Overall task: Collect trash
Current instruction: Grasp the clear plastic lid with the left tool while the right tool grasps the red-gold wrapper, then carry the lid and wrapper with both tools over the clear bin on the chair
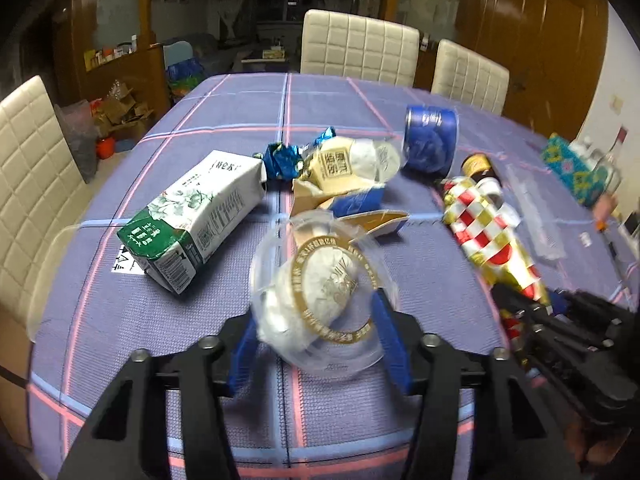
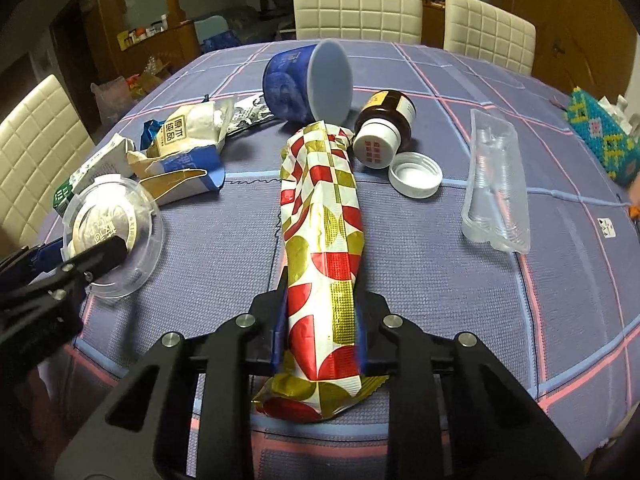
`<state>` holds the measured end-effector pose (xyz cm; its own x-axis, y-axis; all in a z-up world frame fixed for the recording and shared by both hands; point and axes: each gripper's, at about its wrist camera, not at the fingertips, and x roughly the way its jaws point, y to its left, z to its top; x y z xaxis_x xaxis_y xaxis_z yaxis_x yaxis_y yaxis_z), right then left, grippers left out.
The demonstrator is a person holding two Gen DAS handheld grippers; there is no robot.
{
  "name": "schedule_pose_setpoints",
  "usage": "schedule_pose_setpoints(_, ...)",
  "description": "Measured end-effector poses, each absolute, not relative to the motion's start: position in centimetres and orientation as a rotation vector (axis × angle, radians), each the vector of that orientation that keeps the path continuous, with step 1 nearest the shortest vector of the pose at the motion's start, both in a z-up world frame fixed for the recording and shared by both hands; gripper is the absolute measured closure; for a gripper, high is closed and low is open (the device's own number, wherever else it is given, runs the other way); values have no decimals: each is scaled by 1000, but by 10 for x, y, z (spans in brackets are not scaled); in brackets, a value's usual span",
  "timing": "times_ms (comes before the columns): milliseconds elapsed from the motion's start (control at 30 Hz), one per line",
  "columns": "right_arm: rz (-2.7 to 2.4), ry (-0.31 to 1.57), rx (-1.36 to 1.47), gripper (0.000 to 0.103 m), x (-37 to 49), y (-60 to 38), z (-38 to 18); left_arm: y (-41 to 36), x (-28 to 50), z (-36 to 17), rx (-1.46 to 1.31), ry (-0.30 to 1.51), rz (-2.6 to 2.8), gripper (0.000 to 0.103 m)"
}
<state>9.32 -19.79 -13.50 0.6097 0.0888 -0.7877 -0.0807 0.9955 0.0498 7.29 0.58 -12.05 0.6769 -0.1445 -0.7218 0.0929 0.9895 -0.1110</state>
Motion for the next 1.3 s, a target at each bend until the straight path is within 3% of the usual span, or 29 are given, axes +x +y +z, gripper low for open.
schedule_pose_setpoints(67, 99, 909, 12, 76, 93, -197, -134, 7, 68, -115, -88, 787, -165, 73)
schedule_pose_setpoints(300, 99, 886, 8, 76, 90, -195, -129, -1, 59, -103, -102, 749, -253, 91)
schedule_pose_setpoints(733, 104, 829, -16, 76, 86, -192, -117, -3, 46, -70, -118, 626, -355, 90)
schedule_pose_setpoints(967, 110, 824, -22, 76, 84, -193, -117, 6, 63, -88, -157, 701, -308, 89)
schedule_pose_setpoints(1300, 109, 819, -21, 76, 85, -192, -117, 8, 57, -79, -176, 654, -371, 90)
